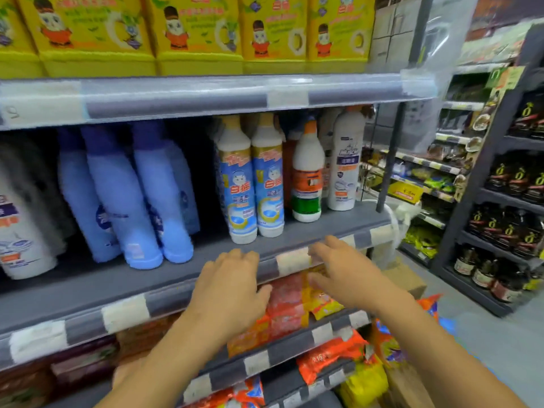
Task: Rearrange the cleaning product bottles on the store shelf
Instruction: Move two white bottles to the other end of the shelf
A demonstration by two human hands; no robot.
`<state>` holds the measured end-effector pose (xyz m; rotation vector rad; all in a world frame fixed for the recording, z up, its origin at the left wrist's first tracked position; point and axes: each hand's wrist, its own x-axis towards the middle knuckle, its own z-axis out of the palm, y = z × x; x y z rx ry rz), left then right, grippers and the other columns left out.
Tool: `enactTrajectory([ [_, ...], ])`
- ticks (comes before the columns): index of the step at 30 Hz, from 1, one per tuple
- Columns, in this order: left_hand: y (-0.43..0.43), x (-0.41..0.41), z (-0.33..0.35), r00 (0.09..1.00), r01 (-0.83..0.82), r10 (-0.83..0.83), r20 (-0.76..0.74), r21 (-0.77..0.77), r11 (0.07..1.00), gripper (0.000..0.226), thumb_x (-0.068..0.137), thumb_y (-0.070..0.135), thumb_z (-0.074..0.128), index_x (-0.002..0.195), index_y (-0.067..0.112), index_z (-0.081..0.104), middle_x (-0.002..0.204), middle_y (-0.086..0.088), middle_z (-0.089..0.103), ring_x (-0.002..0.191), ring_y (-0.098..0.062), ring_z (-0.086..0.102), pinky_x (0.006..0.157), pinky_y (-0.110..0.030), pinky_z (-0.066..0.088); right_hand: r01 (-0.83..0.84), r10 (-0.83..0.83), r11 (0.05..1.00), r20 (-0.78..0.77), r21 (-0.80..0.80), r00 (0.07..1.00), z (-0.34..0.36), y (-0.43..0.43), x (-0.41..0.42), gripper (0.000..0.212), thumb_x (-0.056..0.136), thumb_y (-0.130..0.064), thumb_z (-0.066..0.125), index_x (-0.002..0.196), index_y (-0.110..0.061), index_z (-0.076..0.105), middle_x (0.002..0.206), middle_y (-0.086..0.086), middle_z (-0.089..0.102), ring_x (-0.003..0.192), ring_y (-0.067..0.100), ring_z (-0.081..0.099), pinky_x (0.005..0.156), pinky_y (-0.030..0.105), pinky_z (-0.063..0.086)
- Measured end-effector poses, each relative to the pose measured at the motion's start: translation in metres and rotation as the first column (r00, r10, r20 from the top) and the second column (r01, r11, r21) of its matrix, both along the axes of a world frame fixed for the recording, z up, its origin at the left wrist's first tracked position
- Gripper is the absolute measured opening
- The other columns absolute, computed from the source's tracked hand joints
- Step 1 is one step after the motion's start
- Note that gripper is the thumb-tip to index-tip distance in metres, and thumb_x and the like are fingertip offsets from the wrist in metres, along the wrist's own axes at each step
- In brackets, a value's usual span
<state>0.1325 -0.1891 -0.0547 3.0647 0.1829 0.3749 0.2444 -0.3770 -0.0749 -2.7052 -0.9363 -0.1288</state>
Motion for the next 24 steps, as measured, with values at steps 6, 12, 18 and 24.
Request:
enactTrajectory([
  [6, -0.089, 0.076, -0.01, 1.0, -0.02, 0.02, -0.005, 0.091, 0.996, 0.048, 0.088, 0.05, 0.049, 0.126, 0.022, 0.045, 0.123, -0.003, 0.052, 0.115, -0.028, 0.048, 0.093, -0.041, 0.039, 0.054, -0.054, 0.998, -0.009, -0.041, 0.998, -0.008, -0.087, 0.058, 0.047, 0.09, -0.041, 0.058, 0.131, -0.022, 0.047, 0.126, 0.005, 0.049, 0.115, 0.031, 0.052, 0.088, 0.039, 0.046],
  [12, -0.128, 0.119, -0.01, 0.994, -0.106, 0.107, -0.008, 0.077, 0.991, 0.059, 0.088, 0.046, 0.051, 0.138, 0.019, 0.037, 0.132, -0.005, 0.049, 0.124, -0.029, 0.042, 0.101, -0.04, 0.035, 0.053, -0.052, 0.999, -0.058, 0.007, 0.997, 0.006, -0.125, 0.106, 0.049, 0.088, -0.04, 0.061, 0.129, -0.016, 0.047, 0.128, 0.01, 0.048, 0.117, 0.032, 0.05, 0.093, 0.044, 0.047],
  [18, -0.139, 0.134, -0.002, 0.985, -0.158, 0.163, -0.062, 0.079, 0.984, 0.05, 0.085, 0.038, 0.054, 0.129, 0.017, 0.045, 0.126, -0.007, 0.052, 0.118, -0.03, 0.045, 0.097, -0.04, 0.039, 0.059, -0.039, 0.971, -0.092, 0.229, 0.995, 0.031, -0.101, 0.157, 0.069, 0.076, -0.039, 0.073, 0.135, -0.019, 0.045, 0.131, 0.007, 0.05, 0.12, 0.027, 0.049, 0.095, 0.041, 0.046],
  [24, -0.139, 0.142, 0.008, 0.985, -0.168, 0.171, -0.034, 0.081, 0.982, 0.053, 0.085, 0.043, 0.054, 0.13, 0.018, 0.045, 0.124, -0.007, 0.054, 0.112, -0.028, 0.048, 0.093, -0.039, 0.042, 0.204, 0.0, 0.663, -0.273, 0.72, 0.962, 0.041, -0.044, 0.202, 0.061, 0.065, -0.029, 0.084, 0.114, -0.019, 0.049, 0.106, -0.001, 0.064, 0.099, 0.018, 0.063, 0.066, 0.016, 0.044],
])
